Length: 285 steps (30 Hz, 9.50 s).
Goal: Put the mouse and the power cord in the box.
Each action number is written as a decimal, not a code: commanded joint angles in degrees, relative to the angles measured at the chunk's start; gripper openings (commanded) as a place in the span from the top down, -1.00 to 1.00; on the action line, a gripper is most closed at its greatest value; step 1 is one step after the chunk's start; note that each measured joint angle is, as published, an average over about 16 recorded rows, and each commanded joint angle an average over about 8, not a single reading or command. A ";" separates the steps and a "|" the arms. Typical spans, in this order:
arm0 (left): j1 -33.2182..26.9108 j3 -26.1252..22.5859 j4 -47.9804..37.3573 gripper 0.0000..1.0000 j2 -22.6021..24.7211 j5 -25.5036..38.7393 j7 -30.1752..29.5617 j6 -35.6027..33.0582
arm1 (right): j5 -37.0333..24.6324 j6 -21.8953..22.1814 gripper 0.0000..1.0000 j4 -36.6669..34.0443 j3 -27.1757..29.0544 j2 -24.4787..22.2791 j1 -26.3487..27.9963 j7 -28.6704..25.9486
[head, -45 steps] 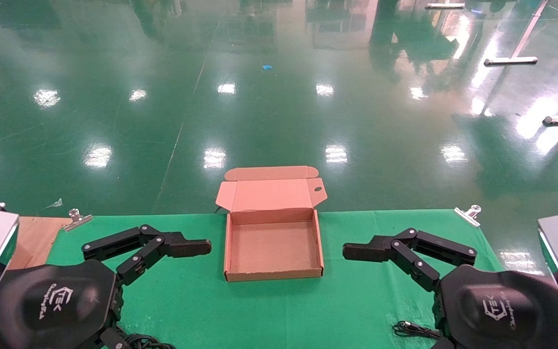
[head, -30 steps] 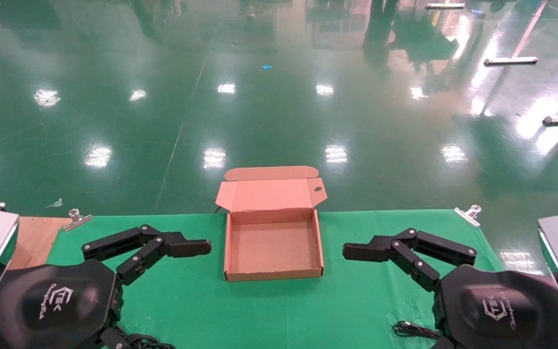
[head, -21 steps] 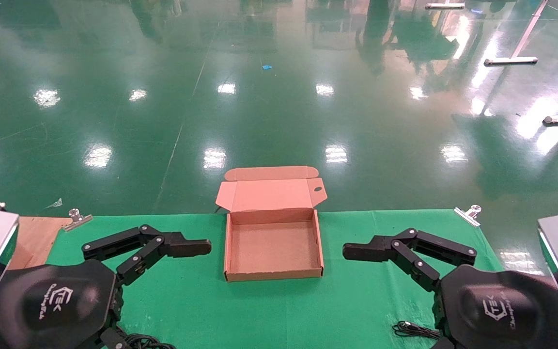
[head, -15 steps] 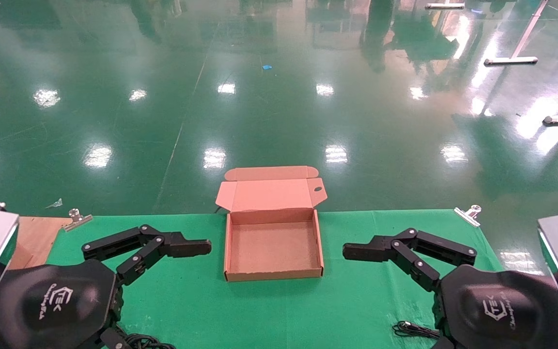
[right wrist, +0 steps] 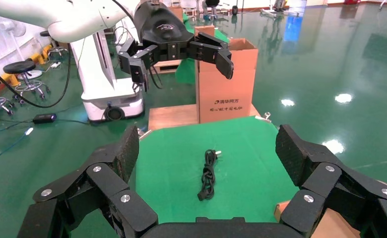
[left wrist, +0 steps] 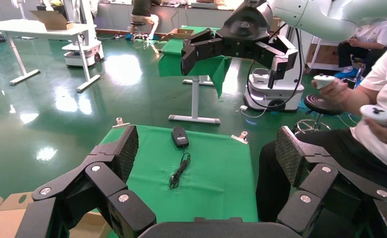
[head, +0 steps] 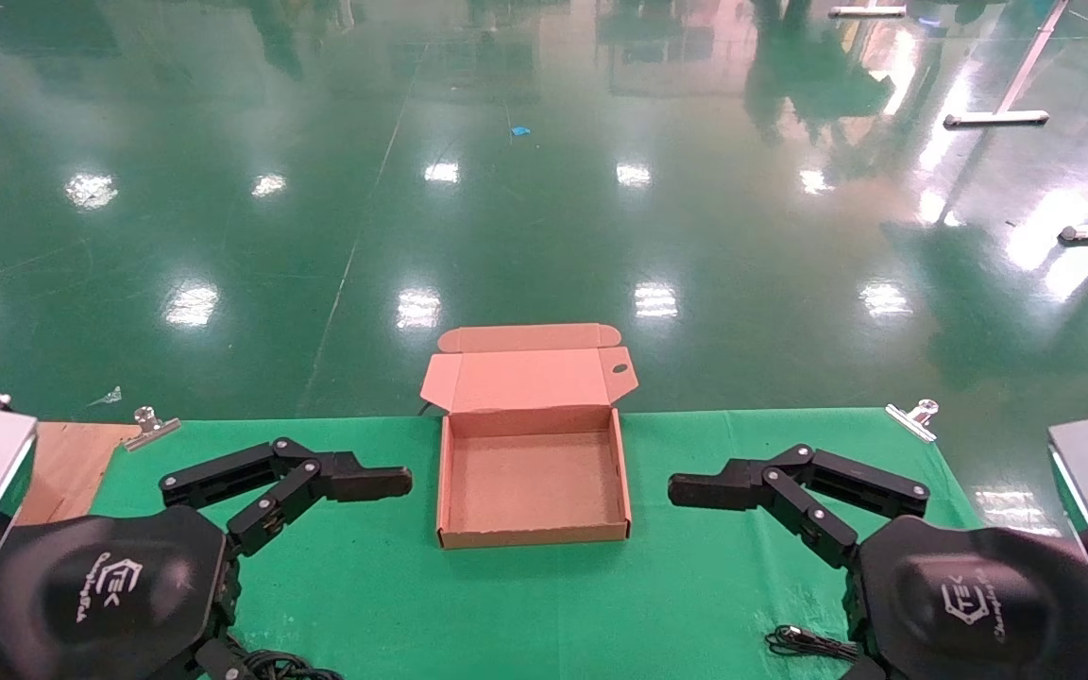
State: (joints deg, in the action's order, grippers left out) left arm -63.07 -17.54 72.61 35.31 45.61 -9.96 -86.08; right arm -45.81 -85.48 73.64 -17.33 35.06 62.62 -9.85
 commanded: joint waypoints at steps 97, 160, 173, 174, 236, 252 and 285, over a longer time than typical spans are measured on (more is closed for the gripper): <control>-29.95 -30.38 -72.13 1.00 30.92 59.53 44.16 20.05 | -62.48 29.34 1.00 -72.77 -25.90 32.88 28.78 43.26; -56.56 -28.12 -67.30 1.00 35.90 56.54 45.21 5.08 | -56.08 3.78 1.00 -67.41 -21.41 35.02 56.19 42.64; -52.02 -25.68 -69.17 1.00 41.23 53.51 46.64 26.49 | -55.75 16.01 1.00 -65.54 -21.84 42.89 53.35 40.29; -51.50 -25.53 -69.17 1.00 41.38 53.30 46.67 27.73 | -55.46 17.42 1.00 -64.81 -21.85 42.96 52.62 40.07; -19.18 -45.58 -44.51 -1.00 43.06 28.46 41.22 66.52 | -46.52 20.54 1.00 -65.43 -30.04 42.08 50.18 42.26; -23.17 -49.01 -47.15 -1.00 42.68 21.50 42.96 62.45 | -43.84 19.75 1.00 -60.46 -30.86 42.80 49.11 40.18; -21.28 -33.54 -55.53 -1.00 24.19 -0.35 65.50 33.85 | -37.49 44.32 0.68 -44.23 -53.98 43.48 35.63 27.14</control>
State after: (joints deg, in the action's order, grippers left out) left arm -84.33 -51.10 17.28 59.41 45.30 55.44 -51.99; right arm -83.29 -41.44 29.65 -70.98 78.56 98.32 17.36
